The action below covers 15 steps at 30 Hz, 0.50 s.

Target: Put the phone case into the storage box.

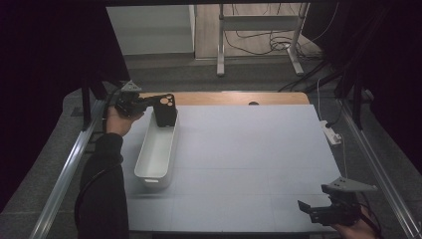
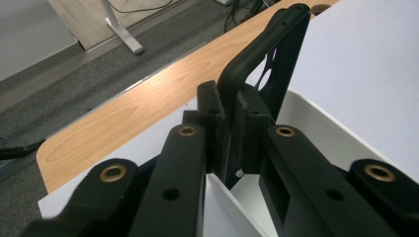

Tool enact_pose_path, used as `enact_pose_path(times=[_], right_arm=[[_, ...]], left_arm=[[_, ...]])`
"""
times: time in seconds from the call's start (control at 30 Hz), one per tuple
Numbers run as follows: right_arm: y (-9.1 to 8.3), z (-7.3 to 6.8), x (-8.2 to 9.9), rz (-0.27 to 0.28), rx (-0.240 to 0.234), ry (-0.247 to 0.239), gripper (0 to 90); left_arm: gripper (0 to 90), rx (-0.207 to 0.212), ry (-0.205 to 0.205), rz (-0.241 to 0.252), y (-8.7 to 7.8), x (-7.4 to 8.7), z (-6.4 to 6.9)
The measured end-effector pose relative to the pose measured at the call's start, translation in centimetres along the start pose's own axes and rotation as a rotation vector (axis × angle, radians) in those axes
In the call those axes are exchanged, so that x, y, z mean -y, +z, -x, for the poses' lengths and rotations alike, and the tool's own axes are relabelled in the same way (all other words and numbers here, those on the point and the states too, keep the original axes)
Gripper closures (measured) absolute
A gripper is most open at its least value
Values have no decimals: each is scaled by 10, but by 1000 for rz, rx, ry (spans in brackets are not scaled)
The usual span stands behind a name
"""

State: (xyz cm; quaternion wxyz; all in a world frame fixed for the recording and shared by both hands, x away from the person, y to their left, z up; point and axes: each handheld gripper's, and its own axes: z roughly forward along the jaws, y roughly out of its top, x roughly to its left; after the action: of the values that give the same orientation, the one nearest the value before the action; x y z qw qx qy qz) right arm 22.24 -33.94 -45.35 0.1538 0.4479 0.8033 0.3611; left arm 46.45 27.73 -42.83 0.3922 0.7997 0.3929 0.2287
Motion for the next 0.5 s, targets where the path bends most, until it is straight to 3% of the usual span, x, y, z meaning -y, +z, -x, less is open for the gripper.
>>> enact_pose_path(times=[0.23, 0.5], right_arm=[[0, 0, 0, -2, -1, 0, 0], [0, 0, 0, -4, -2, 0, 0]], left_arm=[[817, -5, -9, 18, 3, 4, -3], [791, -42, -19, 26, 6, 5, -4]])
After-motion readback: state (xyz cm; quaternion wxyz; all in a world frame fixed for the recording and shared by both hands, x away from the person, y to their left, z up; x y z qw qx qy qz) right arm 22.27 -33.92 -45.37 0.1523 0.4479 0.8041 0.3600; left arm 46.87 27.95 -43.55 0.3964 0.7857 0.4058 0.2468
